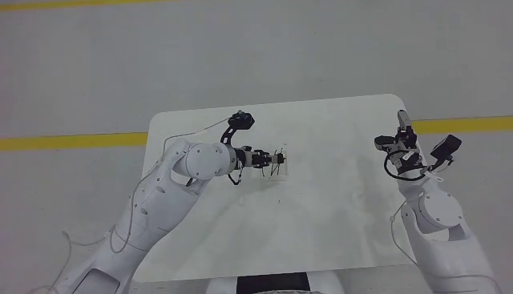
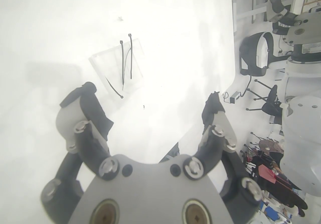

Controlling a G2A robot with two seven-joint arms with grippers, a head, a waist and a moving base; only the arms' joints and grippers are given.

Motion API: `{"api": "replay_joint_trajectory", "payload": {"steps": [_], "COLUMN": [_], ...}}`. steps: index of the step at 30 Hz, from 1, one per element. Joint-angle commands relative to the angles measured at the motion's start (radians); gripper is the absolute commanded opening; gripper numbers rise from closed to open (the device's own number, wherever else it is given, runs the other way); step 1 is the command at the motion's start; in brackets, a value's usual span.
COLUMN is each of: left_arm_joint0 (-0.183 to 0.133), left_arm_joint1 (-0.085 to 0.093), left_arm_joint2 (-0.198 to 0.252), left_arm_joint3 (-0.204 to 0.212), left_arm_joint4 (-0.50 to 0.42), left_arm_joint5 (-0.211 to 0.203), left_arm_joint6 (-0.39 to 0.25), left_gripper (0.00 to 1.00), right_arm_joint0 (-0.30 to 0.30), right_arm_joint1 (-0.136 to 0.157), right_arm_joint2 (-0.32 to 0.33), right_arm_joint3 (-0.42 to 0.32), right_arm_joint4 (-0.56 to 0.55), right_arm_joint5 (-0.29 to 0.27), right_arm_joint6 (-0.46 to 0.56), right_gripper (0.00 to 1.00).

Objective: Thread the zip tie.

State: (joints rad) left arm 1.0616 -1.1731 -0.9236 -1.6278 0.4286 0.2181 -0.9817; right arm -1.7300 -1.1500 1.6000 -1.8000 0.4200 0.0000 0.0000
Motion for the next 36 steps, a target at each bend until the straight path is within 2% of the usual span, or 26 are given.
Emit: {"api": "replay_joint_trajectory", "payload": {"steps": [1, 13, 14, 15, 17, 19, 22, 35, 36], "left_arm_joint0": [0.000, 0.001, -0.001, -0.008, -0.036, -0.062, -0.085, -0.085, -0.085], "left_arm_joint1": [0.000, -0.001, -0.002, -0.005, -0.011, -0.021, -0.031, -0.031, -0.031], "left_arm_joint2": [0.000, 0.007, 0.017, 0.026, 0.057, 0.082, 0.097, 0.097, 0.102], "left_arm_joint3": [0.000, 0.002, 0.005, 0.011, 0.021, 0.047, 0.082, 0.082, 0.076], "left_arm_joint4": [0.000, 0.010, 0.017, 0.019, 0.035, 0.021, 0.016, 0.016, 0.022], "left_arm_joint5": [0.000, 0.003, 0.014, 0.042, 0.097, 0.122, 0.122, 0.122, 0.112], "left_arm_joint6": [0.000, 0.014, 0.020, 0.012, -0.014, -0.024, 0.001, 0.001, 0.003], "left_gripper": [1.00, 1.00, 1.00, 1.00, 1.00, 1.00, 1.00, 1.00, 1.00], "right_arm_joint0": [0.000, 0.000, 0.000, 0.000, 0.000, 0.000, 0.000, 0.000, 0.000], "right_arm_joint1": [0.000, 0.000, 0.000, 0.000, 0.000, 0.000, 0.000, 0.000, 0.000], "right_arm_joint2": [0.000, 0.000, 0.000, 0.000, 0.000, 0.000, 0.000, 0.000, 0.000], "right_arm_joint3": [0.000, 0.000, 0.000, 0.000, 0.000, 0.000, 0.000, 0.000, 0.000], "right_arm_joint4": [0.000, 0.000, 0.000, 0.000, 0.000, 0.000, 0.000, 0.000, 0.000], "right_arm_joint5": [0.000, 0.000, 0.000, 0.000, 0.000, 0.000, 0.000, 0.000, 0.000], "right_arm_joint6": [0.000, 0.000, 0.000, 0.000, 0.000, 0.000, 0.000, 0.000, 0.000], "right_gripper": [1.00, 1.00, 1.00, 1.00, 1.00, 1.00, 1.00, 1.00, 1.00]}}
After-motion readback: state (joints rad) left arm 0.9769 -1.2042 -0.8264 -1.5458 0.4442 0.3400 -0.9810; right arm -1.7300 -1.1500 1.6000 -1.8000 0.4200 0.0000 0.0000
